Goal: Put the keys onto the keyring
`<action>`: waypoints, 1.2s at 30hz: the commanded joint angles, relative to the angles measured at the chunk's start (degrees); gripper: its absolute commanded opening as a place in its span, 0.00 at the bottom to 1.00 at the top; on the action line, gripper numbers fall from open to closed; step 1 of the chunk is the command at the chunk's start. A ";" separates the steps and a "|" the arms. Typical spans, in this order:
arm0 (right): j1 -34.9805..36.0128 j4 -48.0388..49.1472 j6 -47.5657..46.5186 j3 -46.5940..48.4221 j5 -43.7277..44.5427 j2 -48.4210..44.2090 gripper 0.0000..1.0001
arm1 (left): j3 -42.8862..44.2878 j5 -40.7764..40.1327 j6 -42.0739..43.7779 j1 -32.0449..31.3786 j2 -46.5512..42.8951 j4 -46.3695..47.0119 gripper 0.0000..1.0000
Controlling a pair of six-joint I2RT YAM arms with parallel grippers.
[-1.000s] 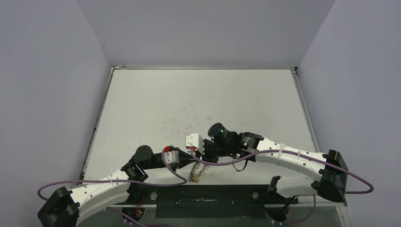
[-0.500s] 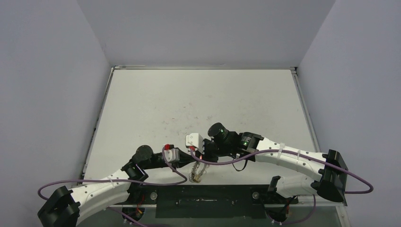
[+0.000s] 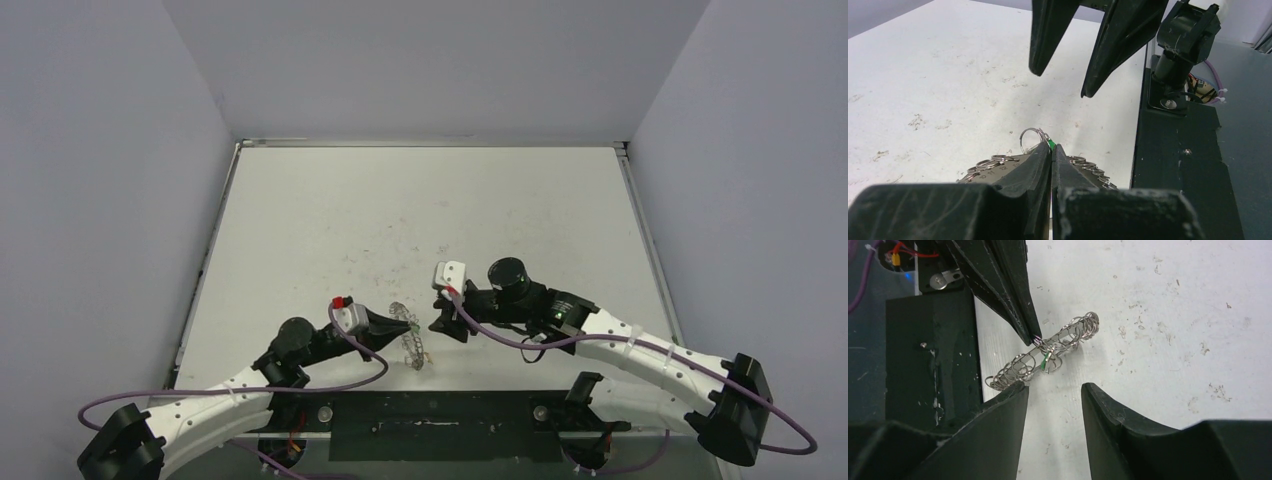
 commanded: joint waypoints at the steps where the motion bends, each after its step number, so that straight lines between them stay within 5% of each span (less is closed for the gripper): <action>1: -0.41 9.47 2.92 -2.94 -4.61 -2.31 0.41 | -0.17 -2.10 -2.00 -0.13 -0.95 8.02 0.00; 16: -0.46 24.51 8.09 -6.44 -7.11 6.15 0.31 | -0.02 -1.39 -1.75 -0.14 -0.47 6.98 0.00; 26: -0.43 23.91 7.29 -7.38 -7.11 7.75 0.00 | -0.09 -1.29 -1.32 -0.15 -0.33 6.34 0.00; 36: -0.49 22.80 5.84 -8.93 -6.26 9.03 0.00 | -0.70 -1.85 -0.64 -0.14 -1.22 4.85 0.00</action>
